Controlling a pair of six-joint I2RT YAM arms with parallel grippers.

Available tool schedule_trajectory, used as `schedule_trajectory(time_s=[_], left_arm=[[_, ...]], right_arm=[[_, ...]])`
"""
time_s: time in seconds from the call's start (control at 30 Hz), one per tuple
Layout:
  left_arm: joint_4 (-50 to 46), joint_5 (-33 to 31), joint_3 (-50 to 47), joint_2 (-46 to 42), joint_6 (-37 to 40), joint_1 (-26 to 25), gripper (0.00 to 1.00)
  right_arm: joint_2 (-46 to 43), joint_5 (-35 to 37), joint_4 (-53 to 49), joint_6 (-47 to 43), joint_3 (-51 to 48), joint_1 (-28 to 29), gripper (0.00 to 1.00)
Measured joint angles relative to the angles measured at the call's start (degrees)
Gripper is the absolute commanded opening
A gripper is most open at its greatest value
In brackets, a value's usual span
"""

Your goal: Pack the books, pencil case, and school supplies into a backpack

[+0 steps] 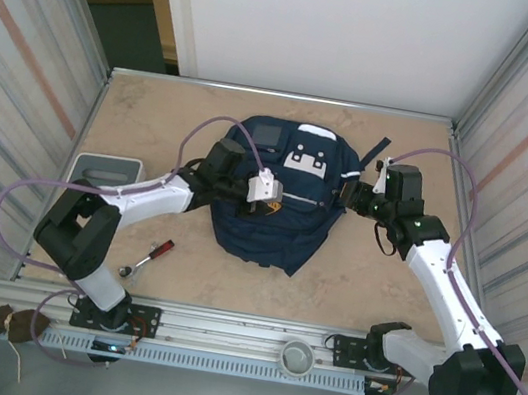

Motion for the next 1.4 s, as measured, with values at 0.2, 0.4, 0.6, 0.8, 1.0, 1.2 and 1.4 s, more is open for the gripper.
schedule_trajectory(time_s=[0.2, 0.4, 0.6, 0.8, 1.0, 1.2, 1.4], left_arm=[[1.1, -6.3, 0.1, 0.4, -1.9, -3.8, 0.36], [2.4, -9.8, -0.1, -0.6, -5.0, -5.6, 0.63], [9.5, -11.8, -6.8, -12.7, -11.1, -3.6, 0.79], [16.2, -21.4, -12.9, -22.8, -18.9, 0.5, 0.86], [16.0, -39.0, -17.9, -28.8, -23.6, 1.9, 0.89], [16.0, -48.8, -25.6, -36.6, -28.5, 9.6, 0.94], [16.0, -51.9, -30.0, -41.2, -32.6, 17.2, 0.96]], right_arm=[[1.4, -0.9, 0.1, 0.2, 0.0, 0.0, 0.54], [1.5, -0.4, -0.2, 0.0, 0.0, 0.3, 0.69], [1.1, 6.8, -2.2, -1.9, 1.7, 6.4, 0.82], [0.9, 16.8, -2.7, -6.0, 6.3, 15.5, 0.96], [1.7, 27.6, -2.1, -11.5, 10.6, 21.2, 0.99], [3.3, 35.8, -0.7, -15.3, 10.7, 21.2, 0.99], [3.8, 41.1, 1.0, -17.5, 10.7, 19.4, 0.99]])
